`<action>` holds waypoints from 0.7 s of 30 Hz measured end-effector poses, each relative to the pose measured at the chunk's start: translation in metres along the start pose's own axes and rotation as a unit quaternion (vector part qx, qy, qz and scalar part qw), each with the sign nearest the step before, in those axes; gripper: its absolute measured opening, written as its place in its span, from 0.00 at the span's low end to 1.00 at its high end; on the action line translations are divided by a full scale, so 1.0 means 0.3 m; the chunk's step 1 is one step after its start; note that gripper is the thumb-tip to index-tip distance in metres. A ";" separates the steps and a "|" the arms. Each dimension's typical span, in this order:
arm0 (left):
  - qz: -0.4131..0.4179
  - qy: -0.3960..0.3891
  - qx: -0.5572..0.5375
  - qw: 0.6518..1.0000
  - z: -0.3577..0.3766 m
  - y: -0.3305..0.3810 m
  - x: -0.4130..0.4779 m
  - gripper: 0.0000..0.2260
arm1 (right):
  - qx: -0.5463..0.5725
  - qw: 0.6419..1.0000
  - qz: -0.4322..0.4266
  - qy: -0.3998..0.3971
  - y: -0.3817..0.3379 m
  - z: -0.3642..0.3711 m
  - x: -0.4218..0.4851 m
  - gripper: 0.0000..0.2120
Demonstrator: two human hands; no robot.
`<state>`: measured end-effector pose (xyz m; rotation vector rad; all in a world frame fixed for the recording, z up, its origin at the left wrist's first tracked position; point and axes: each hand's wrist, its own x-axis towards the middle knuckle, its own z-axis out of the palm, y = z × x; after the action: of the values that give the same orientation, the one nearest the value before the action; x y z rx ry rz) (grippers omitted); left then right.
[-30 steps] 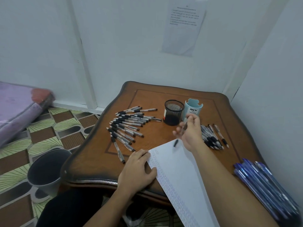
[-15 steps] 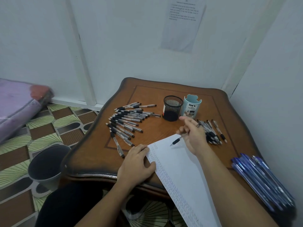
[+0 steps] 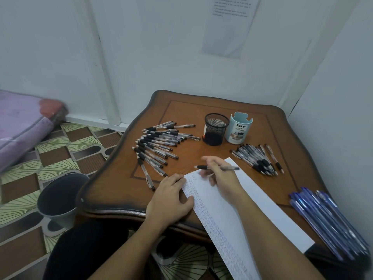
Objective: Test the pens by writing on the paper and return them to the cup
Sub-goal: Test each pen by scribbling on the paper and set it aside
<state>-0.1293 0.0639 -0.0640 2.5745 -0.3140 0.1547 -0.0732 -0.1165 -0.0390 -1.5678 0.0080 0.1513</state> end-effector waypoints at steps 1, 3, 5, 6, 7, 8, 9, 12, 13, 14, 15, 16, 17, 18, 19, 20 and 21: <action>0.001 0.000 0.002 1.000 0.000 -0.001 0.000 0.35 | -0.013 1.000 0.004 -0.012 0.008 0.002 -0.001 0.09; 0.000 0.001 0.003 1.000 0.001 -0.002 0.000 0.33 | -0.034 0.999 0.012 -0.014 0.020 0.002 -0.001 0.07; -0.002 -0.001 0.004 1.000 0.002 -0.003 -0.001 0.33 | -0.071 0.997 -0.001 0.000 0.028 0.005 -0.003 0.07; -0.004 -0.003 0.004 1.000 0.004 -0.003 0.000 0.32 | -0.086 0.996 -0.012 0.005 0.030 0.007 -0.005 0.07; -0.005 -0.003 0.003 1.000 0.004 -0.003 0.001 0.32 | -0.094 0.995 -0.019 0.009 0.032 0.012 -0.008 0.08; -0.006 -0.002 0.001 1.000 0.004 -0.002 0.000 0.32 | -0.103 0.994 -0.023 0.011 0.033 0.015 -0.011 0.07; -0.007 -0.002 -0.001 1.000 0.003 -0.002 0.000 0.32 | -0.118 0.993 -0.027 0.012 0.034 0.017 -0.014 0.07; -0.007 -0.003 -0.004 1.000 0.002 -0.002 -0.002 0.32 | -0.161 0.986 -0.036 0.001 0.036 0.016 -0.022 0.05; -0.007 -0.002 -0.005 1.000 0.002 -0.001 -0.002 0.32 | -0.163 0.986 -0.040 -0.003 0.035 0.015 -0.024 0.05; -0.008 -0.001 -0.005 1.000 0.001 -0.001 -0.003 0.32 | -0.161 0.986 -0.042 -0.008 0.036 0.015 -0.026 0.05; -0.009 -0.002 -0.004 1.000 0.000 0.000 -0.003 0.32 | -0.159 0.986 -0.043 -0.011 0.037 0.016 -0.028 0.05; -0.009 -0.002 -0.003 1.000 -0.001 0.002 -0.003 0.32 | -0.159 0.986 -0.044 -0.011 0.037 0.016 -0.030 0.05; -0.009 -0.003 -0.003 1.000 -0.001 0.003 -0.003 0.32 | -0.163 0.986 -0.045 -0.010 0.038 0.016 -0.030 0.05; -0.009 -0.003 -0.003 1.000 -0.002 0.004 -0.004 0.32 | -0.165 0.985 -0.046 -0.009 0.039 0.016 -0.029 0.05; -0.009 -0.004 -0.003 1.000 -0.003 0.005 -0.004 0.32 | -0.167 0.985 -0.047 -0.007 0.040 0.015 -0.029 0.04; -0.009 -0.005 -0.003 1.000 -0.002 0.005 -0.004 0.32 | -0.169 0.985 -0.048 -0.007 0.041 0.015 -0.029 0.04; -0.009 -0.004 -0.003 1.000 -0.003 0.005 -0.003 0.32 | -0.169 0.984 -0.048 -0.007 0.040 0.015 -0.030 0.04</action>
<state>-0.1307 0.0633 -0.0628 2.5715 -0.2944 0.1370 -0.0837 -0.1130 -0.0499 -1.9025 -0.1101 0.0914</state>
